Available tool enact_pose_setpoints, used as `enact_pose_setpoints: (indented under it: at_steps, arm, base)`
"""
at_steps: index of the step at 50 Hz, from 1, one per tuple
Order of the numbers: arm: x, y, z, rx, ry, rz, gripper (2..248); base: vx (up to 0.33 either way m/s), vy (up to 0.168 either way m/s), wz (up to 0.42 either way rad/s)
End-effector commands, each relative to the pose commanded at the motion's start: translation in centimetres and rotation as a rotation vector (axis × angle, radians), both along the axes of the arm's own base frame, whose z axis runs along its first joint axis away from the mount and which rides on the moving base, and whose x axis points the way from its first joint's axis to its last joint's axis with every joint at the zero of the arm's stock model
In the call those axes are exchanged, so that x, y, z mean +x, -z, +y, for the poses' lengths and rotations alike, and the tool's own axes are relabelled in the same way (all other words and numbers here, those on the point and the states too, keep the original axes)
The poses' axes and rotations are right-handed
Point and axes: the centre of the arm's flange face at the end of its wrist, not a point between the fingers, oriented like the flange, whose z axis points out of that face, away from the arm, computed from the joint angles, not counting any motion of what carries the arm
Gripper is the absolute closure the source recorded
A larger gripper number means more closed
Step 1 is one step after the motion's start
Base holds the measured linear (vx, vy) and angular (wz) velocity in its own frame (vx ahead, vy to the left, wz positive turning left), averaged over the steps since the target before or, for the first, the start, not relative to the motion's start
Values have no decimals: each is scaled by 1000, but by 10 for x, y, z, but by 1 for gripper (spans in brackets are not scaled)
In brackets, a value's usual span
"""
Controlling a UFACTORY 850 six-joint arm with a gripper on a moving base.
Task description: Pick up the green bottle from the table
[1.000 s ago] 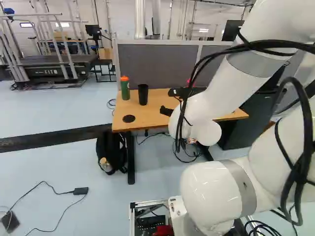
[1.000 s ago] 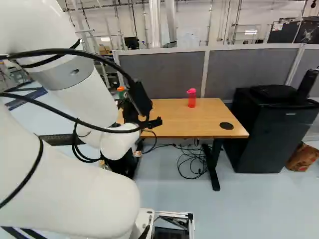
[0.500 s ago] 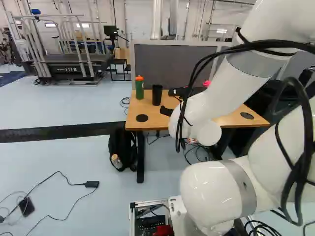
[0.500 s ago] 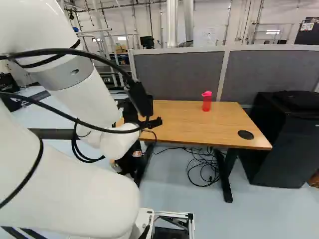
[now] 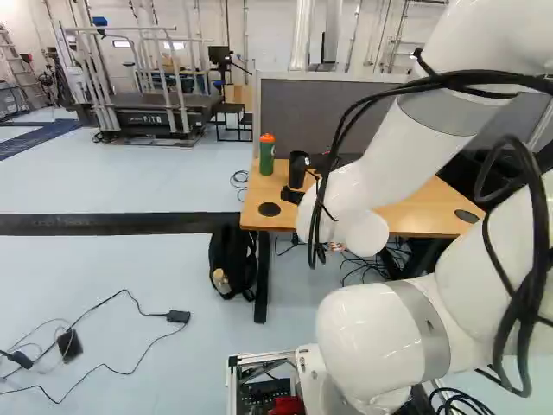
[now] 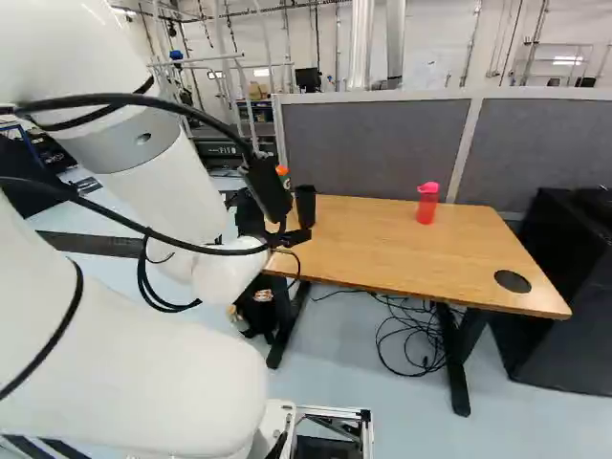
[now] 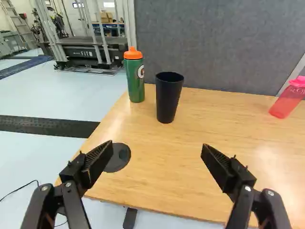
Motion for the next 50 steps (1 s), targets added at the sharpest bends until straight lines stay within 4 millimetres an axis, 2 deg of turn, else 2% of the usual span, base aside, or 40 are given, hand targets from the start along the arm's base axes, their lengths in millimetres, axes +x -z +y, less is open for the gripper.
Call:
enact_pose_setpoints:
  at_steps: [50]
  arm:
    - [0,0,0,0,0,0,3]
  base:
    - [50,5,-1]
